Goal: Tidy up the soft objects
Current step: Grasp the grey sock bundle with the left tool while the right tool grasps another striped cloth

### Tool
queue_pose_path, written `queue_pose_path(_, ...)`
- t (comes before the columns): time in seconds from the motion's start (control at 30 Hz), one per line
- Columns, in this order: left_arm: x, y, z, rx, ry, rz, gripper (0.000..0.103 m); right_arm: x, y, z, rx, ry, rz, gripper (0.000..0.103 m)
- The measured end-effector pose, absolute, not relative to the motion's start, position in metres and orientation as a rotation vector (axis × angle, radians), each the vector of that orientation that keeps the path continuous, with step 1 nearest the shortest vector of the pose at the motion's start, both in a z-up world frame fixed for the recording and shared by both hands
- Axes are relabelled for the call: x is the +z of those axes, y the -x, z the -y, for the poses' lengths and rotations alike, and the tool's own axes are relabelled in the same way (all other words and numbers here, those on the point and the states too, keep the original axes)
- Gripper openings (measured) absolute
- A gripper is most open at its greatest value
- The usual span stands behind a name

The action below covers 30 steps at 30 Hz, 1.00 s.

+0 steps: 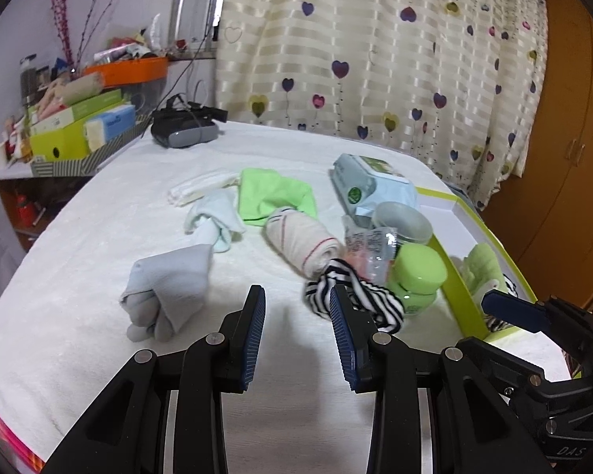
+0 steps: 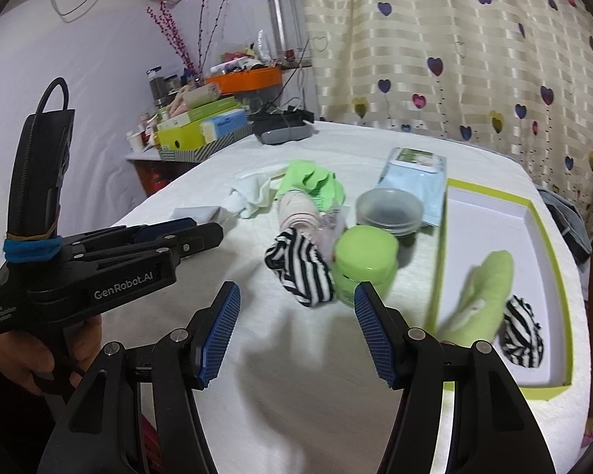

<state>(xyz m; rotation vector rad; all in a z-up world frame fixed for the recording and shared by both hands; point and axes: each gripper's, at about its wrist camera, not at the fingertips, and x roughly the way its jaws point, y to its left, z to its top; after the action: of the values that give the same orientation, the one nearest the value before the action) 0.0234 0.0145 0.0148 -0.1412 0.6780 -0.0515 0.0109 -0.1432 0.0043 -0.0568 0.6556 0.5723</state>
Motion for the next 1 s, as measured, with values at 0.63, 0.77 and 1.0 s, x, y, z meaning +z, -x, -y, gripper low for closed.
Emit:
queue_pose_path(0.63, 0.008, -0.029, -0.076, 0.063, 0.22, -0.662, 0.045, -0.013, -0.04, 0.102, 0.615, 0.116, -0.713, 0.059)
queue_pose_path(0.77, 0.004, -0.033, -0.086, 0.086, 0.229, -0.667, 0.048, -0.016, -0.046, 0.095, 0.616, 0.13, -0.719, 0.059)
queue_pose_path(1.0, -0.011, -0.046, -0.101, 0.097, 0.25, -0.711, 0.056, -0.023, -0.055, 0.084, 0.615, 0.157, -0.741, 0.059)
